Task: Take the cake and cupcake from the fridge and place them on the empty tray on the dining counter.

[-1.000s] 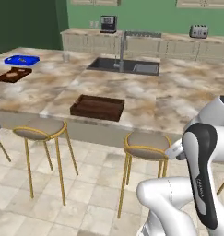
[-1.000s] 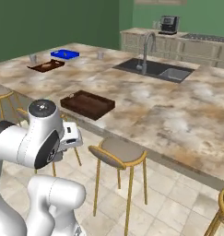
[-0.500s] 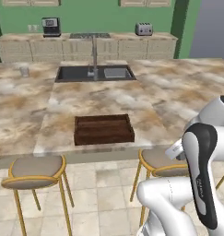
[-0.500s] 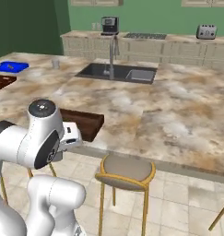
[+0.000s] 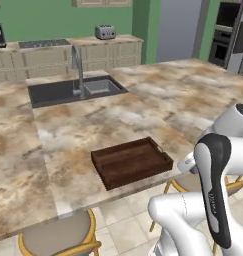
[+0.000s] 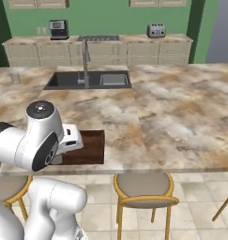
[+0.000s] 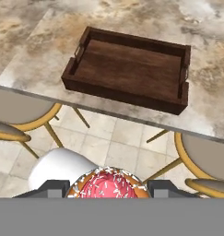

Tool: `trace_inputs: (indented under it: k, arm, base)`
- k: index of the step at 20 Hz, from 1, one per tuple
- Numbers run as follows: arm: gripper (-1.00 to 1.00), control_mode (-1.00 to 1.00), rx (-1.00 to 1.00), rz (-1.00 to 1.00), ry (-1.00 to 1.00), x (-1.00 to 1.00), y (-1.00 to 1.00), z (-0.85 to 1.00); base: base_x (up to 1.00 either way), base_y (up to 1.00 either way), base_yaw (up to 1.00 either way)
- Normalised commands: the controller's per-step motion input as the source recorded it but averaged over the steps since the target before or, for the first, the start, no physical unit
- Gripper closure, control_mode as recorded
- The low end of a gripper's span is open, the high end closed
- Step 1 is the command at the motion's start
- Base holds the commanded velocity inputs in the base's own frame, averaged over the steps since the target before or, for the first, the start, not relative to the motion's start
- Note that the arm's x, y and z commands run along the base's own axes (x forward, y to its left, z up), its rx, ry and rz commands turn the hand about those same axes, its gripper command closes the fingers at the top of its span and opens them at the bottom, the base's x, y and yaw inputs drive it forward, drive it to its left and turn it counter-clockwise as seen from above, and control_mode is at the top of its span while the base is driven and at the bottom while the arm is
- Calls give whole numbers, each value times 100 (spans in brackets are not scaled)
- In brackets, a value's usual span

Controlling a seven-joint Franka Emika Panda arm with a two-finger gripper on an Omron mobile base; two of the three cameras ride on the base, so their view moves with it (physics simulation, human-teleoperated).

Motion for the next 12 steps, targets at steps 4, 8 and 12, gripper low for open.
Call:
trace_inputs:
  k: [4,8,12]
  arm:
    - [100,100,0,0,0,0,0,0]
    - [100,100,0,0,0,0,0,0]
    - [100,100,0,0,0,0,0,0]
  base:
    - [100,-16,18]
    - [100,-14,58]
    - [100,-4,64]
